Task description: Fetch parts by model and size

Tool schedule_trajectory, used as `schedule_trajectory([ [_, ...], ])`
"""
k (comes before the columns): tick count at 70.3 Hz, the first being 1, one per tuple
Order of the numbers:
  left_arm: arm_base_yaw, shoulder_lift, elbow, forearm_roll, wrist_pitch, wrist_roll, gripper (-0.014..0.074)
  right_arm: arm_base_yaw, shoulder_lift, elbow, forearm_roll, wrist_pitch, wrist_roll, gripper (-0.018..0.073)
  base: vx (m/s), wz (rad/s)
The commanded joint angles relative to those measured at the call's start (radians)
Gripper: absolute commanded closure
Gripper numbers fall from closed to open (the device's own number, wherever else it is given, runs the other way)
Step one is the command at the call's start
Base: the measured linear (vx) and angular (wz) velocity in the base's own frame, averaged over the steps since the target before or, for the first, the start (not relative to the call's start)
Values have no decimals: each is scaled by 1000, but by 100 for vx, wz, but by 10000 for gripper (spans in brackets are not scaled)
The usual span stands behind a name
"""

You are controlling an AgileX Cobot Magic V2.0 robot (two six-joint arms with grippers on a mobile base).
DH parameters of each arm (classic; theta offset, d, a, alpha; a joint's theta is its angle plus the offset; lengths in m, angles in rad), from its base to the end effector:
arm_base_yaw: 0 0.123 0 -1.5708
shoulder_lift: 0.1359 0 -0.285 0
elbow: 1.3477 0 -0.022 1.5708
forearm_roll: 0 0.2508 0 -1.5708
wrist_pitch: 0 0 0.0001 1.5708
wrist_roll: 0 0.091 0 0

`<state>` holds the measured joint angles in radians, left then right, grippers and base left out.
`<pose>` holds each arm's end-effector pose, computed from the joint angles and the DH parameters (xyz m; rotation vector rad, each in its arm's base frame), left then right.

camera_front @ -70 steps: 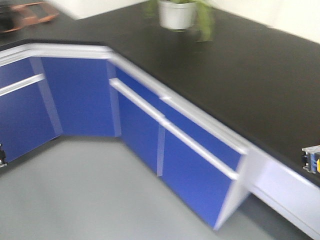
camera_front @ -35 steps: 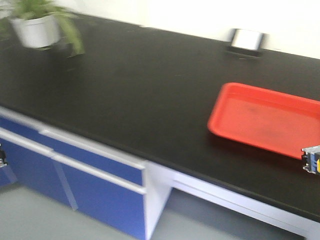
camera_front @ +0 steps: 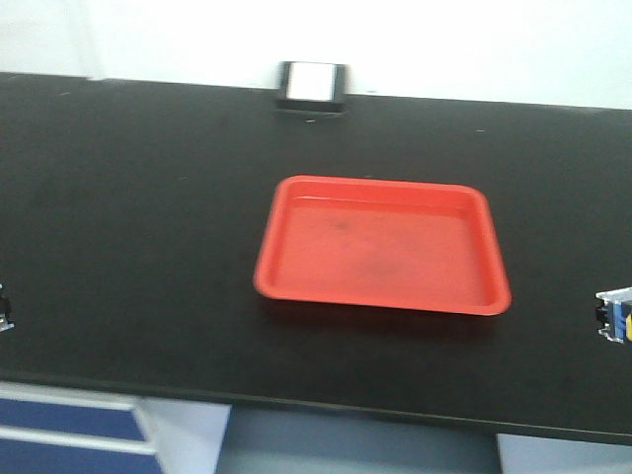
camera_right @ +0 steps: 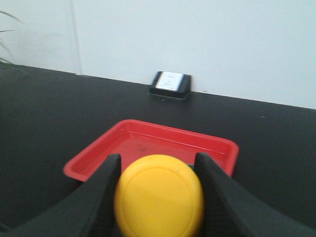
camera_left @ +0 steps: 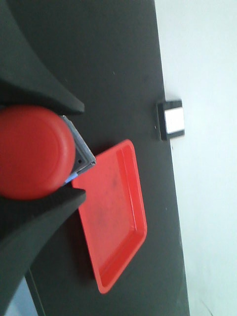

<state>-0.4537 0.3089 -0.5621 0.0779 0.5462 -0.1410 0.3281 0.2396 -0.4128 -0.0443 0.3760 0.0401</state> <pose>0.0563 -0.0233 0.3315 0.3081 1.7613 -0.3449 0.0591 0.0185 0.3028 -0.2651 1.6704 0.2317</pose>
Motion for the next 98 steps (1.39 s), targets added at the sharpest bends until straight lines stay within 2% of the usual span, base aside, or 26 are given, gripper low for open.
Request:
schedule_trajectory([
  [1, -5, 11, -25, -1, -79, -4, 603, -3, 11, -27, -5, -82, -4, 564, 12, -47],
  [30, -5, 11, -25, -1, -79, -4, 603, -3, 11, -27, -5, -82, -4, 564, 8, -30],
  [98, -5, 11, -25, -1, -79, -4, 603, -3, 11, -27, -5, -82, -4, 564, 4, 0],
])
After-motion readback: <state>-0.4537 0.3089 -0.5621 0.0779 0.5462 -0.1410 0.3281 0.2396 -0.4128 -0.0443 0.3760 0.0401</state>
